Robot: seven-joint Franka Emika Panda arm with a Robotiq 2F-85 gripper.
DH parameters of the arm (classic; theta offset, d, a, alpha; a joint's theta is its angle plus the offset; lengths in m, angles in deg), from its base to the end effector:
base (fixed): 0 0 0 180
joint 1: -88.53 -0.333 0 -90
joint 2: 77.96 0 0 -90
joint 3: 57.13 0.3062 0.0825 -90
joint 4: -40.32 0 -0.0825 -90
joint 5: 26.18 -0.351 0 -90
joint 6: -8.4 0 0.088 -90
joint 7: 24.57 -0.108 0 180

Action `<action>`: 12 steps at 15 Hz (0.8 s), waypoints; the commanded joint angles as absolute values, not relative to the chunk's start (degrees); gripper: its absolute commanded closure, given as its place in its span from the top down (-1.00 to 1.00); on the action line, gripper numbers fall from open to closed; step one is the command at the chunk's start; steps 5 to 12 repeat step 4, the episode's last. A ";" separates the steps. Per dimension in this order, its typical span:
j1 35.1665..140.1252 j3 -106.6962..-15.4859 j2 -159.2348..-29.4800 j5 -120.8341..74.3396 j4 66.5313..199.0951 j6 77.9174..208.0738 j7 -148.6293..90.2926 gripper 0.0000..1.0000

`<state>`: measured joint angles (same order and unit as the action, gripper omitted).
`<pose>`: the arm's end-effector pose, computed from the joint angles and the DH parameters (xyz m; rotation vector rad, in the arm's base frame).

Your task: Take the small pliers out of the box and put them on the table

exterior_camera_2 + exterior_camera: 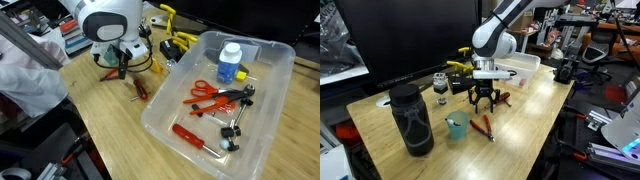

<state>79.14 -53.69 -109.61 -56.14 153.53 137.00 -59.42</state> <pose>0.5410 0.1380 0.1858 -2.6255 1.0769 0.5973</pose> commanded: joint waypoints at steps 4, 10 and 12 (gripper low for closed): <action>79.59 -53.25 -109.63 -55.78 153.45 137.06 -59.93 0.65; 79.59 -53.25 -109.63 -55.78 153.45 137.06 -59.93 0.65; 79.59 -53.25 -109.63 -55.78 153.45 137.06 -59.93 0.65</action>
